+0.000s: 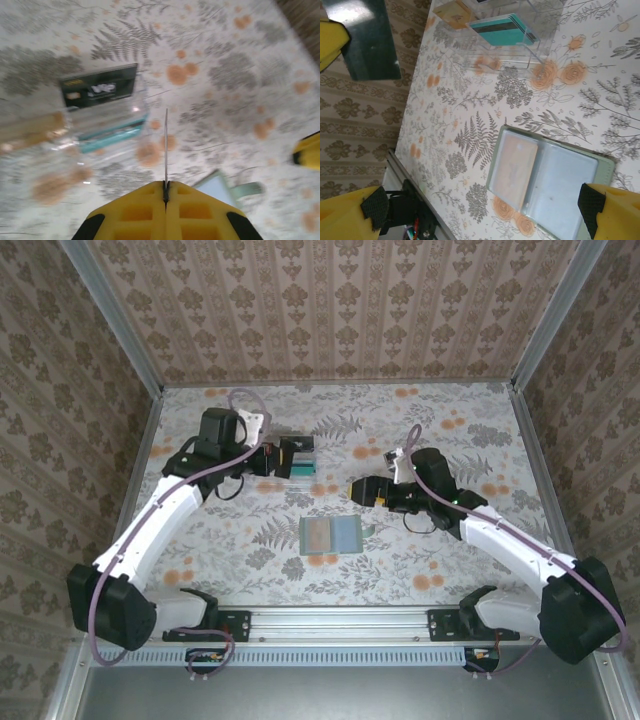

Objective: Take the credit cards out of the card holder

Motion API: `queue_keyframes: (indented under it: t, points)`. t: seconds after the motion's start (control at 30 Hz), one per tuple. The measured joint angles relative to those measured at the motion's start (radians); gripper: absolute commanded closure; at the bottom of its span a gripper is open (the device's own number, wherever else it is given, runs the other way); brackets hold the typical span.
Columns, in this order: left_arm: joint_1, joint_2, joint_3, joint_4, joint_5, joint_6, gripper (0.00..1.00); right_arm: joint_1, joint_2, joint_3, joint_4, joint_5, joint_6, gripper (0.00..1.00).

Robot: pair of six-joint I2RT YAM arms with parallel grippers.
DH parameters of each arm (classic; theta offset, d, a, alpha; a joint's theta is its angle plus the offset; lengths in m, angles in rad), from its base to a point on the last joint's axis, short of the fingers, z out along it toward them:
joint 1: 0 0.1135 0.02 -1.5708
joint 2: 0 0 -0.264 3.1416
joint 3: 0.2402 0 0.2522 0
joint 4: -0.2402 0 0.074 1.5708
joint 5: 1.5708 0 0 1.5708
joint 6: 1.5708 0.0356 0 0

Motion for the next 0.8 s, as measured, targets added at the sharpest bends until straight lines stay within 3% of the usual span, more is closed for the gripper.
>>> queue_keyframes:
  t: [0.23,0.53,0.8]
  points:
    - [-0.034,0.065,0.029,-0.010,-0.171,0.467,1.00,-0.025,-0.028,0.020,-0.044,0.023,-0.033,0.00]
    - [-0.094,0.188,0.046,0.084,-0.306,0.961,1.00,-0.068,-0.046,0.022,-0.067,0.023,-0.048,0.00]
    - [-0.111,0.306,0.103,0.156,-0.322,1.219,1.00,-0.100,-0.048,0.040,-0.088,0.024,-0.060,0.00]
